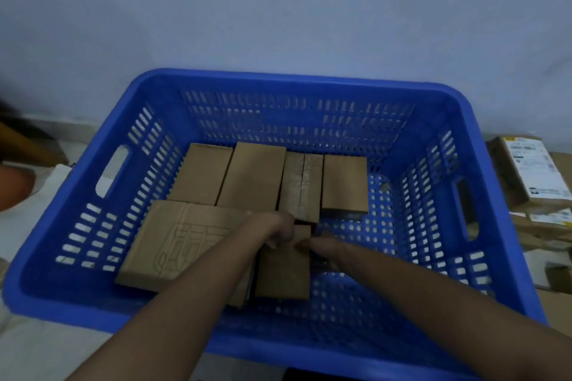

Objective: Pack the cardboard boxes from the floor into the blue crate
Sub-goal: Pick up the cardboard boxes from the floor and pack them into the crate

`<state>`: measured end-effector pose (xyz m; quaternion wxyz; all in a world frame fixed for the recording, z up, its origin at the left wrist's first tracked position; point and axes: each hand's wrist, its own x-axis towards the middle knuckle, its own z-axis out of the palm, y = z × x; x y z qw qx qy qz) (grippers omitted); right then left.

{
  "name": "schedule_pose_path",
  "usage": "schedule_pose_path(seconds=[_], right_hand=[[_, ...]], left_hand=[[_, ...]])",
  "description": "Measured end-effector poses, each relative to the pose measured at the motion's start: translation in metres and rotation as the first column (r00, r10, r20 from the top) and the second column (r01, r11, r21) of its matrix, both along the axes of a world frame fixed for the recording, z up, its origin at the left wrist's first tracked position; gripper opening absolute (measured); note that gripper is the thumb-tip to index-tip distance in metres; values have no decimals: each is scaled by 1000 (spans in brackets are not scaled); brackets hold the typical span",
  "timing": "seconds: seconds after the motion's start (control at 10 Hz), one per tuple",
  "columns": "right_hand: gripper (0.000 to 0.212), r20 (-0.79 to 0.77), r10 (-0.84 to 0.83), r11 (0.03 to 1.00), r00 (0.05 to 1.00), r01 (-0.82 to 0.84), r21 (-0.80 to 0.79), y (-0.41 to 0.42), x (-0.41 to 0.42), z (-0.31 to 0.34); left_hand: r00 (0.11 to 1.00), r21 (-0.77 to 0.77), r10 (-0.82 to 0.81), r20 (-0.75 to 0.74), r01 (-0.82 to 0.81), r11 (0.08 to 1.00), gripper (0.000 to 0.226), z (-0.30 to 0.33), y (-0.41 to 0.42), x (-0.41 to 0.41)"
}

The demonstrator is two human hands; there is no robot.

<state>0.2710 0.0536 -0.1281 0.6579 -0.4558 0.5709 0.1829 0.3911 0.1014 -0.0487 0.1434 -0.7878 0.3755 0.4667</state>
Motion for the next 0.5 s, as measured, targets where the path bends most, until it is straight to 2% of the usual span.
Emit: schedule_pose_path(seconds=[0.1,0.2,0.3,0.4,0.5], right_hand=[[79,32,-26,999,999,26,-30,1,-1,-7],[77,57,-53,998,997,52,19,3,-2,-2],[73,56,25,999,998,-27,38,-1,1,-3],[63,30,137,990,990,-136,-21,-5,5,0],[79,11,196,974,981,-193,-115,-8,10,7]], left_hand=[[1000,29,27,3,-27,999,36,-9,-6,-2],[994,35,-99,41,98,995,36,-6,-7,-7],[981,24,-168,100,166,986,36,-5,-7,-6],[975,23,-170,144,168,986,37,-10,-10,-7],[976,9,-148,163,148,989,33,-10,-11,-9]])
